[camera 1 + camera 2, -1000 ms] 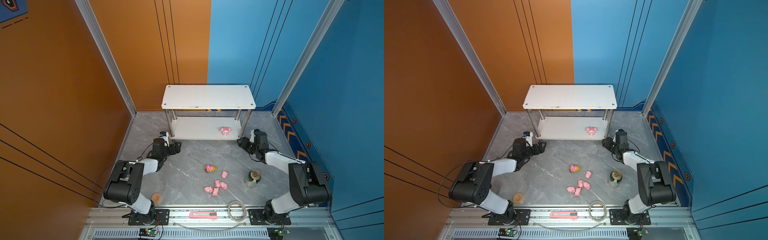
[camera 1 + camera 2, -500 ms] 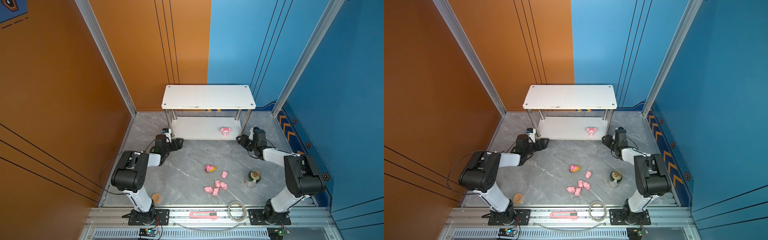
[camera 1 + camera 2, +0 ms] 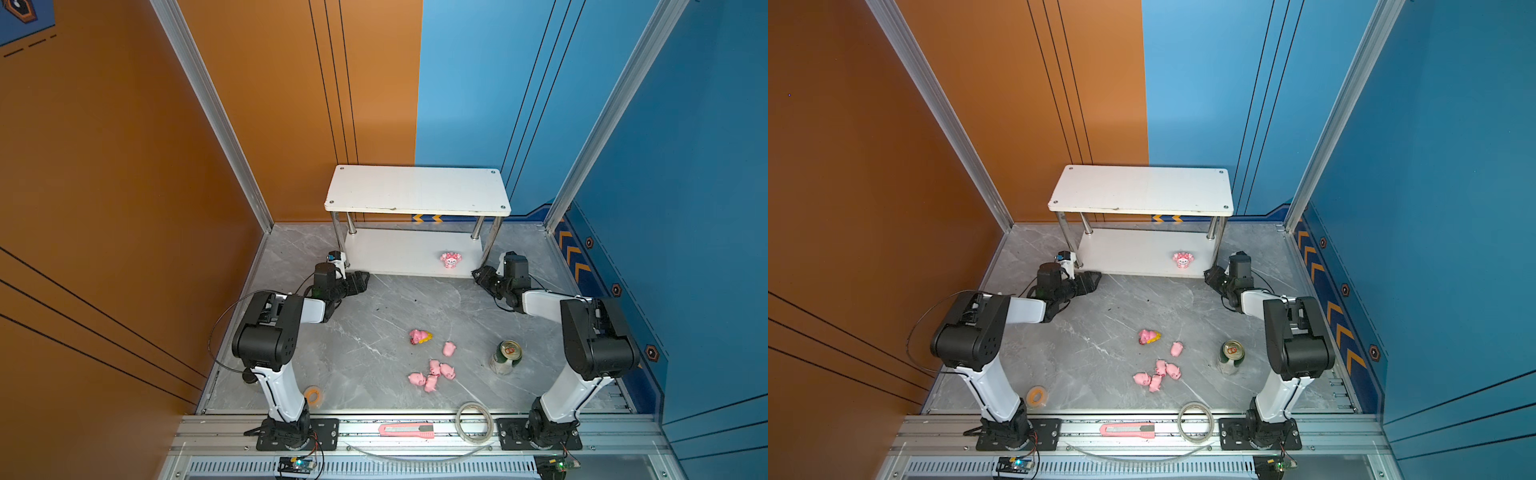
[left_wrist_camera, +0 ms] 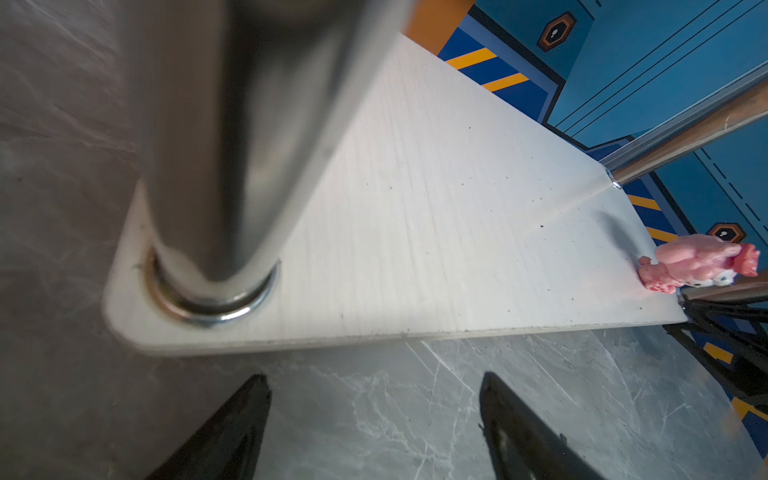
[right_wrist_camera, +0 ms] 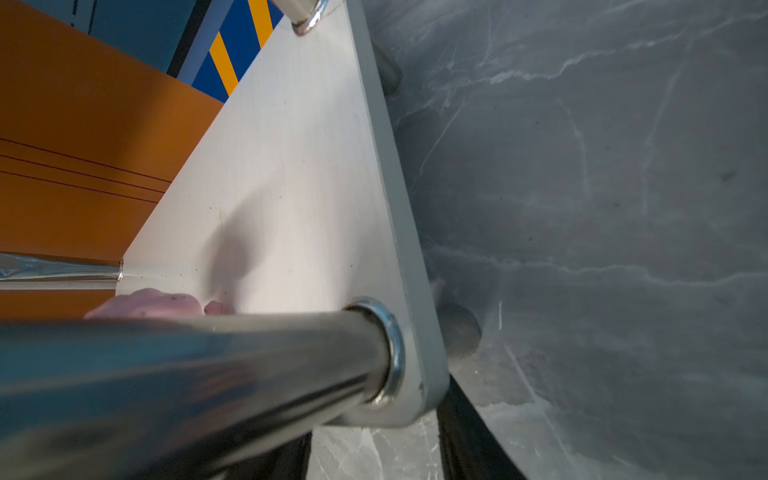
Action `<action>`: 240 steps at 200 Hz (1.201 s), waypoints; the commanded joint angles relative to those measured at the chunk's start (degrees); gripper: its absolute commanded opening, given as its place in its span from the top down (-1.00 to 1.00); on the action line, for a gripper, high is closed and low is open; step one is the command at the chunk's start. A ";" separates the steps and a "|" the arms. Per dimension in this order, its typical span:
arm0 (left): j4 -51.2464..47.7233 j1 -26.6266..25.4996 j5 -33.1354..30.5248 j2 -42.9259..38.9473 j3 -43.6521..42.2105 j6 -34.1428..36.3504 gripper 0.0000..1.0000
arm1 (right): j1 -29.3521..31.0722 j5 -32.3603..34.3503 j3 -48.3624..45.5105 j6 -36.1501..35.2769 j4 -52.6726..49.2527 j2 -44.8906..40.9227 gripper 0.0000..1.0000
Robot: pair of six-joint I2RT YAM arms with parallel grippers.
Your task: Place and organize the plastic toys onto the shelf
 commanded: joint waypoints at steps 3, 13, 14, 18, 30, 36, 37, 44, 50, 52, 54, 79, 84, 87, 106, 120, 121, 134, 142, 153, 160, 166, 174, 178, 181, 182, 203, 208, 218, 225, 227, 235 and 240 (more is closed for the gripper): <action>1.47 0.39 1.97 2.33 3.12 -0.65 -0.61 | -0.62 -0.75 2.37 0.61 2.51 1.70 0.05; 1.64 0.31 2.17 3.06 3.86 -0.78 -0.61 | -0.80 -0.80 2.87 0.76 2.71 2.38 0.05; 1.65 0.35 2.17 3.08 3.88 -0.78 -0.61 | -0.84 -0.83 2.93 0.72 2.74 2.46 0.05; 1.74 0.28 2.21 3.39 4.18 -0.87 -0.61 | -0.89 -0.93 3.11 0.80 2.87 2.69 0.05; 1.97 0.26 2.46 4.11 4.85 -1.20 -0.61 | -1.14 -1.28 4.02 0.91 2.89 3.54 0.05; 2.21 0.15 2.52 4.43 5.10 -1.26 -0.61 | -1.23 -1.44 4.49 0.83 2.85 4.00 0.05; 2.29 0.10 2.57 4.47 5.07 -1.24 -0.61 | -1.23 -1.50 4.54 0.84 2.85 4.11 0.05; 2.44 0.03 2.61 4.79 5.38 -1.40 -0.61 | -1.33 -1.70 5.10 0.85 2.86 4.56 0.05; 2.52 -0.12 2.59 5.04 5.71 -1.38 -0.61 | -1.41 -1.73 5.63 0.79 2.83 5.09 0.05; 2.53 -0.09 2.61 5.16 5.89 -1.39 -0.61 | -1.46 -1.73 5.72 0.82 2.80 5.18 0.05; 2.53 -0.19 2.64 5.26 6.02 -1.35 -0.61 | -1.49 -1.77 5.90 0.80 2.77 5.29 0.05; 2.53 -0.32 2.85 6.82 7.77 -1.29 -0.61 | -1.83 -2.05 7.84 0.84 2.60 6.75 0.05; 2.53 -0.32 2.82 7.11 8.24 -1.31 -0.61 | -1.84 -2.07 8.19 0.85 2.58 7.01 0.05; 2.53 -0.32 2.81 7.32 8.43 -1.31 -0.61 | -1.85 -2.08 8.38 0.92 2.58 7.20 0.05; 2.53 -0.32 3.18 8.56 10.12 -1.34 -0.61 | -2.01 -2.25 9.70 0.81 2.29 8.14 0.05; 2.46 -0.36 3.39 9.41 11.43 -1.39 -0.61 | -2.12 -2.35 10.71 0.84 2.23 8.96 0.05; 2.50 -0.38 3.44 9.46 11.48 -1.35 -0.61 | -2.12 -2.34 10.81 0.85 2.14 9.04 0.05; 2.46 -0.33 3.60 10.10 12.38 -1.44 -0.61 | -2.15 -2.56 11.70 0.79 1.88 9.60 0.05; 2.50 -0.38 3.64 10.41 12.80 -1.48 -0.61 | -2.29 -2.53 12.18 0.78 1.74 10.03 0.05; 2.46 -0.55 3.79 10.81 13.29 -1.61 -0.61 | -2.29 -2.61 12.90 0.76 1.49 10.55 0.05; 2.46 -0.65 3.93 11.07 13.47 -1.58 -0.61 | -2.29 -2.61 13.28 0.76 1.44 10.78 0.05; 2.47 -0.74 3.92 11.24 13.68 -1.66 -0.61 | -2.34 -2.65 13.61 0.75 1.42 11.08 0.05; 2.53 -0.94 3.98 11.49 13.68 -1.71 -0.61 | -2.38 -2.70 14.08 0.64 1.28 11.32 0.05; 2.53 -1.01 4.02 11.65 13.68 -1.71 -0.61 | -2.38 -2.70 14.26 0.63 1.22 11.45 0.05; 2.53 -1.15 4.03 11.69 13.69 -1.67 -0.61 | -2.37 -2.68 14.45 0.66 1.25 11.59 0.05; 2.53 -1.17 4.03 11.70 13.67 -1.71 -0.61 | -2.38 -2.64 14.52 0.62 1.21 11.64 0.05; 2.53 -1.72 4.20 11.98 13.67 -1.75 -0.61 | -2.62 -2.70 15.61 0.62 0.96 12.36 0.05; 2.53 -1.81 4.12 11.97 13.71 -1.68 -0.61 | -2.62 -2.76 15.87 0.60 0.86 12.57 0.05; 2.48 -2.13 4.07 11.98 13.64 -1.50 -0.61 | -2.81 -2.87 16.45 0.60 0.67 12.91 0.05; 2.50 -2.16 4.11 12.04 13.70 -1.48 -0.61 | -2.82 -3.02 16.87 0.58 0.57 13.21 0.05; 2.50 -2.16 4.11 12.06 13.73 -1.48 -0.61 | -2.82 -3.06 16.95 0.54 0.50 13.27 0.05; 2.52 -2.32 4.16 12.21 15.48 -1.48 -0.61 | -2.90 -3.14 17.31 0.54 0.54 13.52 0.04; 2.45 -2.34 4.24 12.40 15.77 -1.48 -0.61 | -2.91 -3.13 17.59 0.50 0.35 13.73 0.05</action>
